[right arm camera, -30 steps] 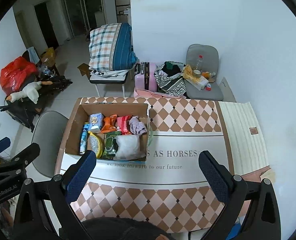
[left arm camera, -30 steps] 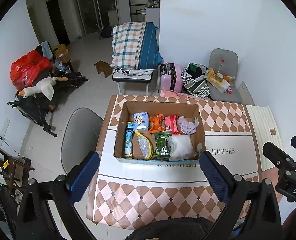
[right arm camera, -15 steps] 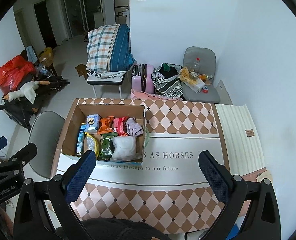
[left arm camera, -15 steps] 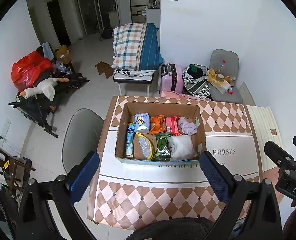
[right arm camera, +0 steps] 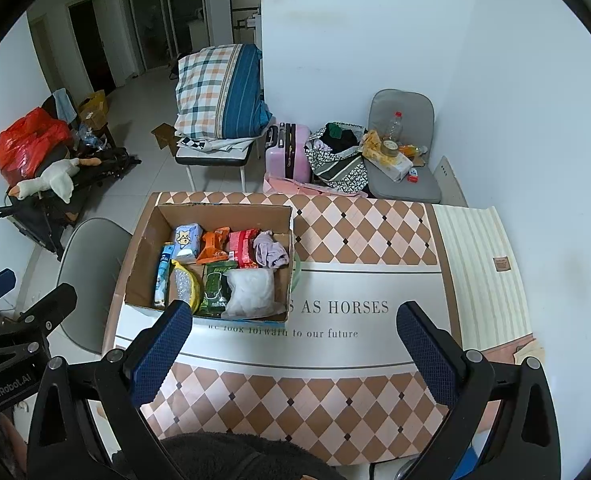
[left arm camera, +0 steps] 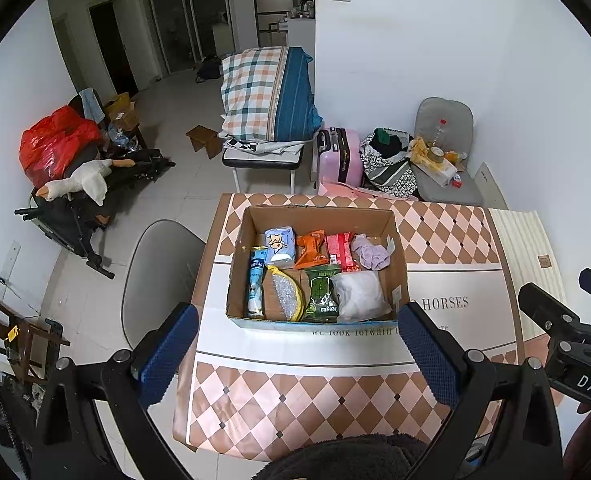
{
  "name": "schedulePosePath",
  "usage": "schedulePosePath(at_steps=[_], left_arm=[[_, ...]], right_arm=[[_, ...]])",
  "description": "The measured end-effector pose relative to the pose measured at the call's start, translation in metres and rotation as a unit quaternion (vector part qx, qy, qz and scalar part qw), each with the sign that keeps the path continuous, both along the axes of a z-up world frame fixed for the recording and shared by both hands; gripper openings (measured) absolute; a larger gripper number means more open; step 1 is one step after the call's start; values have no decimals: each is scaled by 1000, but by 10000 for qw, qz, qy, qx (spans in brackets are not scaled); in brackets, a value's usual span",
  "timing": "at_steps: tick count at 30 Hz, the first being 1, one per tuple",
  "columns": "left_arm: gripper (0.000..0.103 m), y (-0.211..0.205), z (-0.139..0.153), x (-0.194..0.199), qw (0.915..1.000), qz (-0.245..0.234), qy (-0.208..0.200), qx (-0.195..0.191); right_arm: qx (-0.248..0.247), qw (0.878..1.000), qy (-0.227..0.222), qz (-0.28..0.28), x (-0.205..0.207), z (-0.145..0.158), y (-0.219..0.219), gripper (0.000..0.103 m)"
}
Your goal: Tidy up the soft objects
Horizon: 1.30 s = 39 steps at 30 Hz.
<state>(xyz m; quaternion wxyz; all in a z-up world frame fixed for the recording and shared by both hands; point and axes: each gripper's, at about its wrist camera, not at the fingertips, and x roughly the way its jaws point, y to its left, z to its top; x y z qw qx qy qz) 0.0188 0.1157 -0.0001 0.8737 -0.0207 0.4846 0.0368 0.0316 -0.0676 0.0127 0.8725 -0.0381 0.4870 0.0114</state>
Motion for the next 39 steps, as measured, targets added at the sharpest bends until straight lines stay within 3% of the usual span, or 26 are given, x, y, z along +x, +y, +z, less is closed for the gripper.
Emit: schedulePosePath(at_steps=[39], left_arm=[[102,0,-9,7,10000,-81,17,-1]], right_arm=[[-112,9999,-123,-49,-5,-1,-3,103]])
